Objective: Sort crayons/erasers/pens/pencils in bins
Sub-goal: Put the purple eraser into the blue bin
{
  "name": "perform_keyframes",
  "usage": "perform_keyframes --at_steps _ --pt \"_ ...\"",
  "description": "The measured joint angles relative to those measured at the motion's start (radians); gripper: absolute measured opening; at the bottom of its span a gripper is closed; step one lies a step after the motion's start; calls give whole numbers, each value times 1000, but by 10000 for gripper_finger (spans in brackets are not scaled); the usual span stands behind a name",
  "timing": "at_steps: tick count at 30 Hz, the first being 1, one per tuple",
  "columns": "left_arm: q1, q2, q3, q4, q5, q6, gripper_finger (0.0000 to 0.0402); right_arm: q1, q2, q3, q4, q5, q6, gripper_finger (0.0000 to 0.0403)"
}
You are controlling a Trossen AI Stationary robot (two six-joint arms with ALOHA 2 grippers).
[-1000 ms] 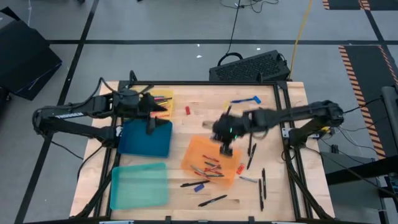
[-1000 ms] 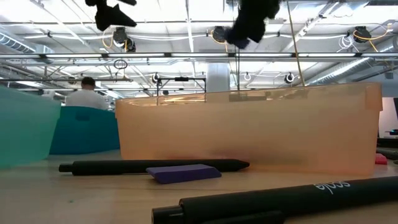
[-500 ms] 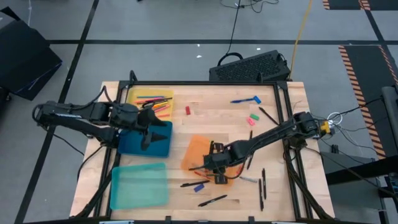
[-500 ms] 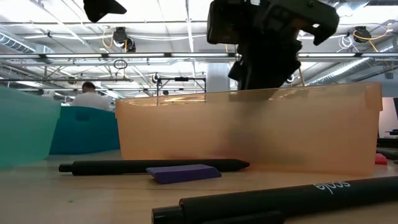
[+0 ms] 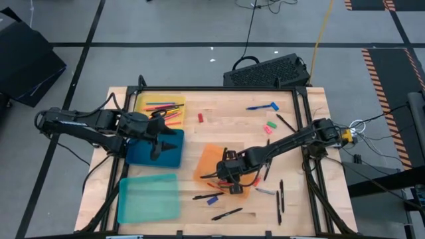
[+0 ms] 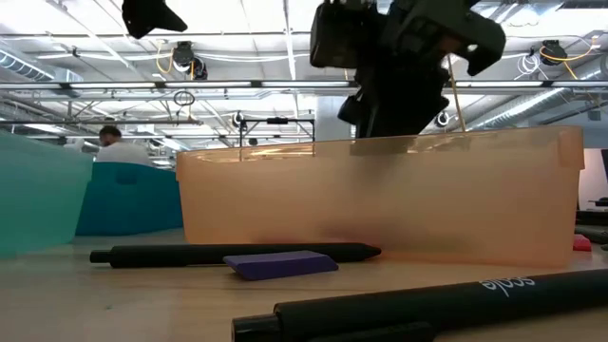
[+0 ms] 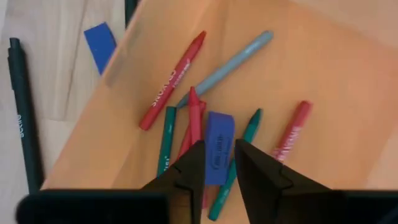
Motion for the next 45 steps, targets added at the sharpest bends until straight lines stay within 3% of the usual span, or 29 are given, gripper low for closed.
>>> perform_keyframes --at_steps 10,22,34,38,45 --pt "0 0 0 1 -8 -18 285 -8 108 0 33 -9 -23 125" --pt "0 0 0 2 -34 -59 285 -30 103 -91 108 -30 -77 77" --pt "0 0 0 1 -62 -55 285 -28 75 -111 110 -25 -174 73" --pt "1 0 0 -4 -62 -72 285 -25 13 -86 60 36 -194 73" --pt "34 27 -1 -13 -21 -257 285 -29 -149 -20 91 214 -234 73"
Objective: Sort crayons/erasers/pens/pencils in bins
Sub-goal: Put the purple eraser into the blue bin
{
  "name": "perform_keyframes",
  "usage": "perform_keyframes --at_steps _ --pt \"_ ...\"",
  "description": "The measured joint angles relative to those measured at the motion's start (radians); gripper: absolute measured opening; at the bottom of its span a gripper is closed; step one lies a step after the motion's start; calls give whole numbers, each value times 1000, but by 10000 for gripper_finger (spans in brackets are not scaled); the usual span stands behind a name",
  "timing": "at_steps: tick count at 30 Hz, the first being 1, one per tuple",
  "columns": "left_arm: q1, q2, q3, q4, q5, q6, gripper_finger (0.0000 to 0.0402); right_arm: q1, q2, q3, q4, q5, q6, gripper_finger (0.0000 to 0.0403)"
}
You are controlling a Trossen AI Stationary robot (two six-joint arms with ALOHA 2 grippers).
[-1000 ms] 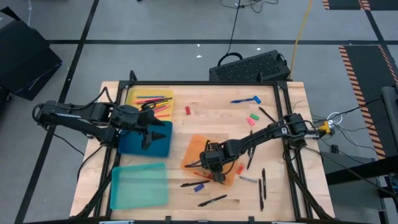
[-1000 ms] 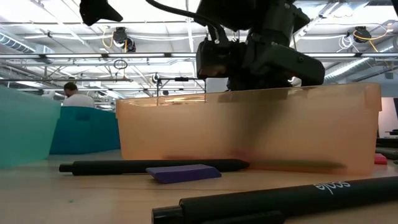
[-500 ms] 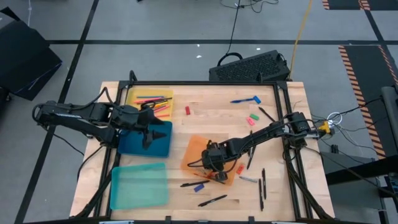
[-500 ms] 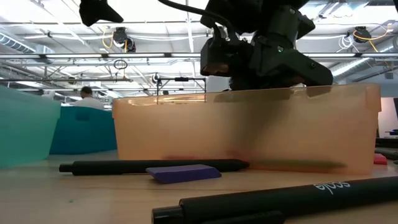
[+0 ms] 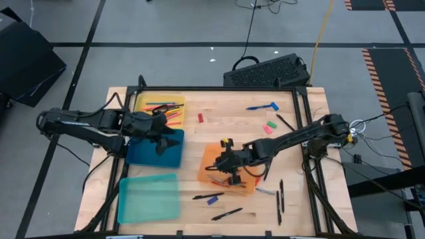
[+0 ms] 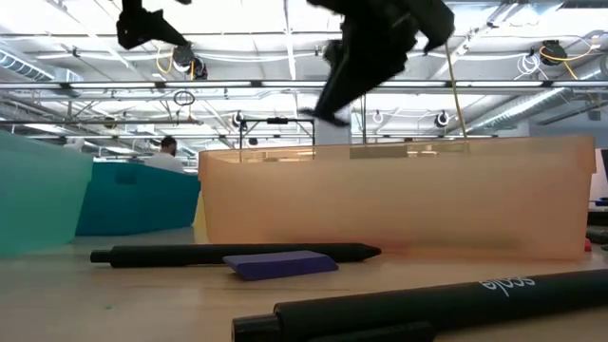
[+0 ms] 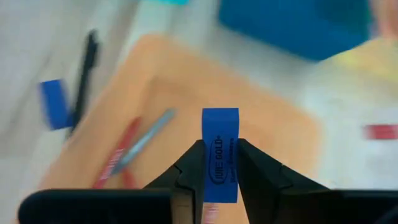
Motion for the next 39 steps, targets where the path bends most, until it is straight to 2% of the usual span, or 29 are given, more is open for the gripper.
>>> perform_keyframes --at_steps 4,7,10,15,22,24,27,34,36,39 --pt "36 70 1 72 83 -108 285 -15 -63 12 48 157 -49 72" --pt "62 159 0 199 156 -211 285 -44 -85 13 80 201 -56 72" --pt "87 253 0 313 219 -308 285 -72 -82 12 121 203 -54 72" --pt "118 368 0 492 250 -385 285 -93 -83 12 169 203 -54 72" --pt "147 411 0 507 252 -401 278 -89 -94 11 219 205 -54 72" --pt "152 412 0 511 246 -403 260 -89 -94 11 216 206 -55 72" --pt "159 412 0 521 232 -398 210 -89 -94 11 227 207 -54 72" --pt "159 411 2 526 219 -356 34 -91 -93 11 259 208 -57 72" --pt "160 408 2 524 211 -333 19 -91 -93 10 261 212 -55 73" --pt "168 392 3 499 206 -299 23 -91 -93 10 280 211 -47 81"
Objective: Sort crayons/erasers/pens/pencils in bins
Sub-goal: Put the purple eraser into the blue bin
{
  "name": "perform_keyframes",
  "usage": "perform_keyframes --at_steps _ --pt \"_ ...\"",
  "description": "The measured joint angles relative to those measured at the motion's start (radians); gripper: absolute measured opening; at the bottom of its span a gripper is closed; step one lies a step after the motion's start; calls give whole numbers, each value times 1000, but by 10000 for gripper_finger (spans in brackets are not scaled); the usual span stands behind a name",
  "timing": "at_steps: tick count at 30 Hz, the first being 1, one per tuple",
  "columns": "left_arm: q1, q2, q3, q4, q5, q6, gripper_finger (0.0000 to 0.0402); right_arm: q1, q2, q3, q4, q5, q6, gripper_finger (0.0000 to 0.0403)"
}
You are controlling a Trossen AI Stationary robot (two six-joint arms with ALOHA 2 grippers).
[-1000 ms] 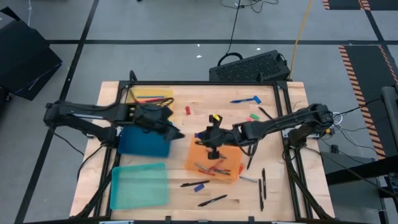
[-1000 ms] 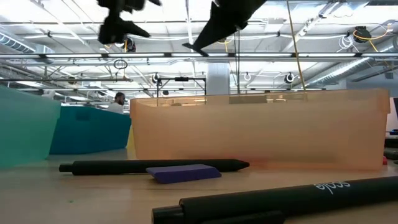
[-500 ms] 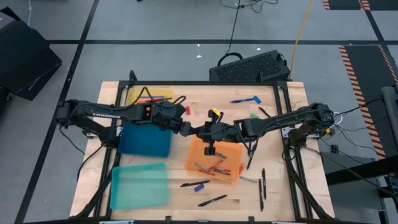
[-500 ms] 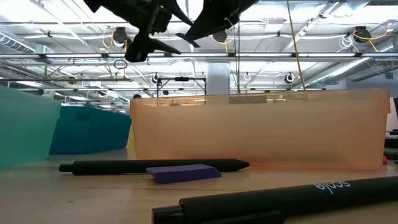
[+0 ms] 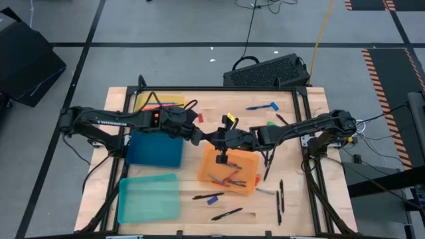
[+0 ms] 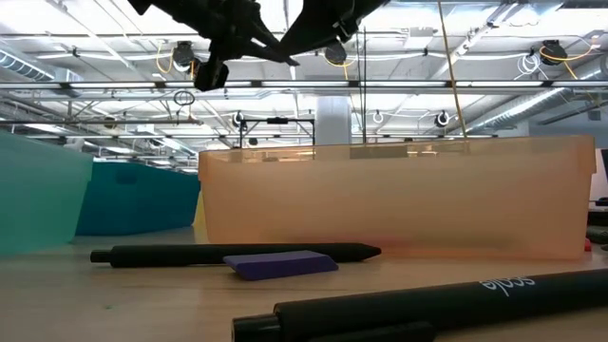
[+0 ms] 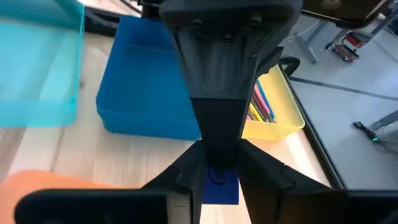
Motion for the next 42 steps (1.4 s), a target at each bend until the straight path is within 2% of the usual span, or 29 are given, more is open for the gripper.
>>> perform_keyframes --at_steps 5,9,12,15,21,26,30,35,42 --pt "31 -77 -3 -224 -70 107 18 11 -49 3 -36 -37 65 121" --pt "35 -188 -3 -588 -139 170 18 9 -89 4 -135 -39 104 156" --pt "14 -245 -3 -874 -178 148 20 -9 -95 3 -241 -42 178 172" --pt "-24 -283 -37 -1027 -169 72 21 -47 -84 2 -303 -42 289 177" --pt "-131 -330 -218 -924 -136 -47 23 -134 12 55 -265 -44 384 178" --pt "-167 -331 -349 -776 -149 -51 24 -186 215 283 -290 -63 410 178" --pt "-172 -327 -404 -710 -159 -41 39 -235 403 455 -341 -42 514 177" --pt "-172 -335 -412 -754 -138 -17 121 -320 564 516 -351 -39 669 173" --pt "-169 -400 -371 -865 -157 51 254 -374 681 519 -273 -92 758 174"
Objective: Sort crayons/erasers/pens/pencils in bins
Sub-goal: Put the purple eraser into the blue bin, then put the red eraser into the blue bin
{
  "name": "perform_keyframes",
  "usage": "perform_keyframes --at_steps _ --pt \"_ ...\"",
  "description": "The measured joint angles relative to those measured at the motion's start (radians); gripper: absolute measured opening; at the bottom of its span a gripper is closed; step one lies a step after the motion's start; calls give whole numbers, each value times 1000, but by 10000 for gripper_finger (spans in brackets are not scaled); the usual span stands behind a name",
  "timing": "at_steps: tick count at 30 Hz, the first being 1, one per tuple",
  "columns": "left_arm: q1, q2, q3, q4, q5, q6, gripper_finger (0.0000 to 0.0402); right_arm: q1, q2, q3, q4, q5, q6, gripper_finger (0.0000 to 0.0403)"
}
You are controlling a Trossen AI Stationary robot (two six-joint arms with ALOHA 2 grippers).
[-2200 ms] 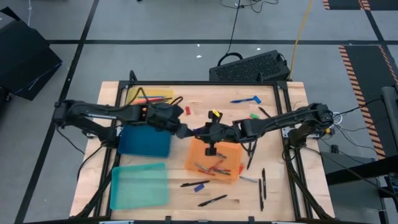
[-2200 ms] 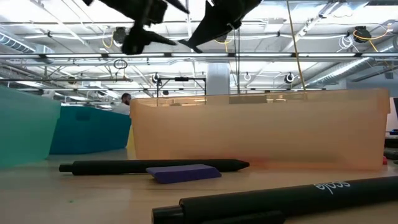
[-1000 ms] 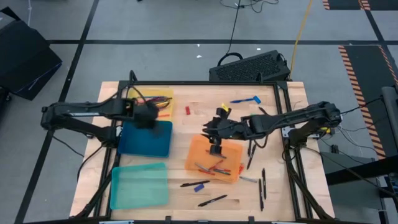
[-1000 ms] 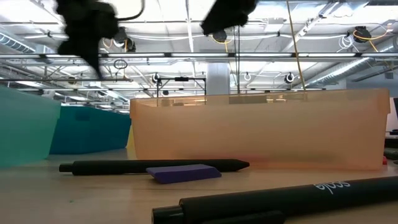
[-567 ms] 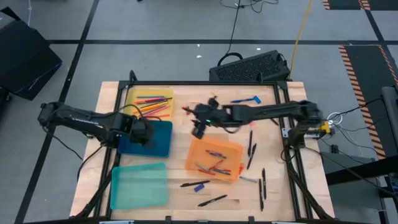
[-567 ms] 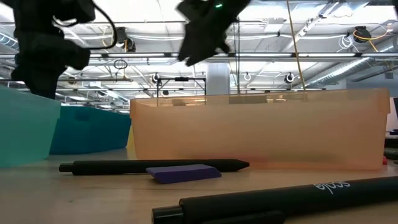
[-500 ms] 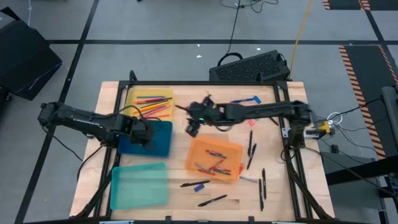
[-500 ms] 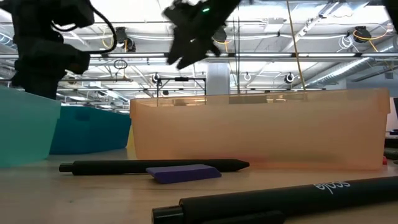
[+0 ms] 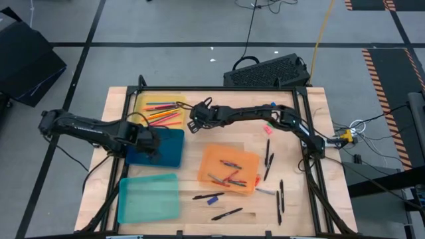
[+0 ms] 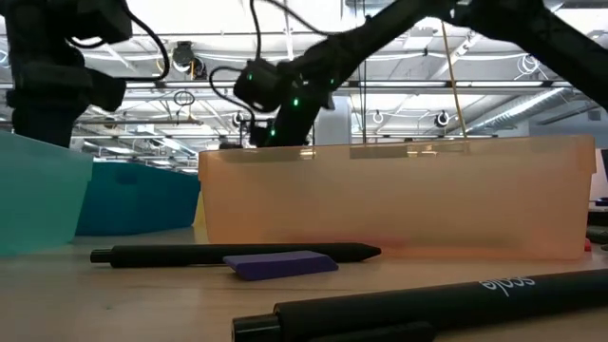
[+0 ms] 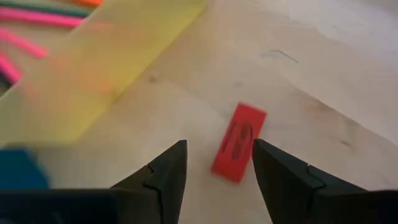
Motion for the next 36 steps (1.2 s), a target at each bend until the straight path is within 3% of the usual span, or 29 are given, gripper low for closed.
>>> perform_keyframes --at_steps 5,12,25,31,36 --pt "32 -72 6 -21 -15 49 291 -20 49 0 29 4 74 173" --pt "100 -113 6 -35 -30 158 278 -6 66 6 -46 60 -16 163" --pt "194 -173 6 40 -34 316 244 -4 61 3 -153 67 -69 47" --pt "222 -175 6 182 11 243 255 22 -11 -9 -164 49 -220 35" --pt "304 -145 6 327 79 133 288 89 -158 -9 -113 38 -472 40"
